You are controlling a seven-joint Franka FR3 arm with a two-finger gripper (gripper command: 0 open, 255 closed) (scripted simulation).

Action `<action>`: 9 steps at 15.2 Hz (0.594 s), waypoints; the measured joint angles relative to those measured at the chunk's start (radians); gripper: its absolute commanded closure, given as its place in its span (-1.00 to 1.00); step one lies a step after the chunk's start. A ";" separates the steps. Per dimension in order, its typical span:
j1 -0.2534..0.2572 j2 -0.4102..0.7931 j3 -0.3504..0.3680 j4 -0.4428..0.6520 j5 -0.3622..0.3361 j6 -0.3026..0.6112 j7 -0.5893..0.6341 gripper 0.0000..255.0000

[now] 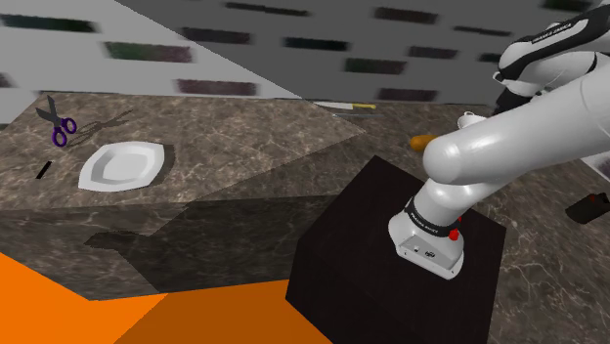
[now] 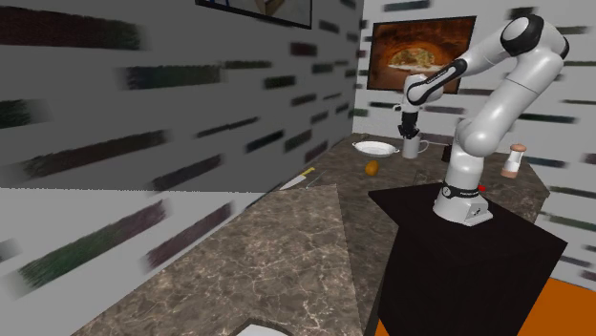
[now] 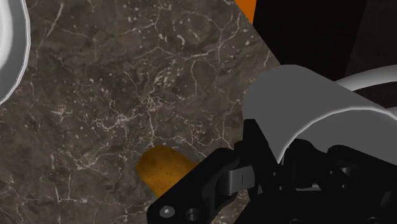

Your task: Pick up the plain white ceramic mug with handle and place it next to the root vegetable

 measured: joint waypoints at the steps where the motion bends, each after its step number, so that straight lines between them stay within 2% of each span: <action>1: 0.006 0.013 -0.013 -0.006 0.000 0.019 -0.003 1.00; 4: 0.020 0.045 -0.046 -0.029 -0.001 0.074 -0.007 1.00; 9: 0.078 0.126 -0.119 -0.048 0.029 0.171 -0.030 1.00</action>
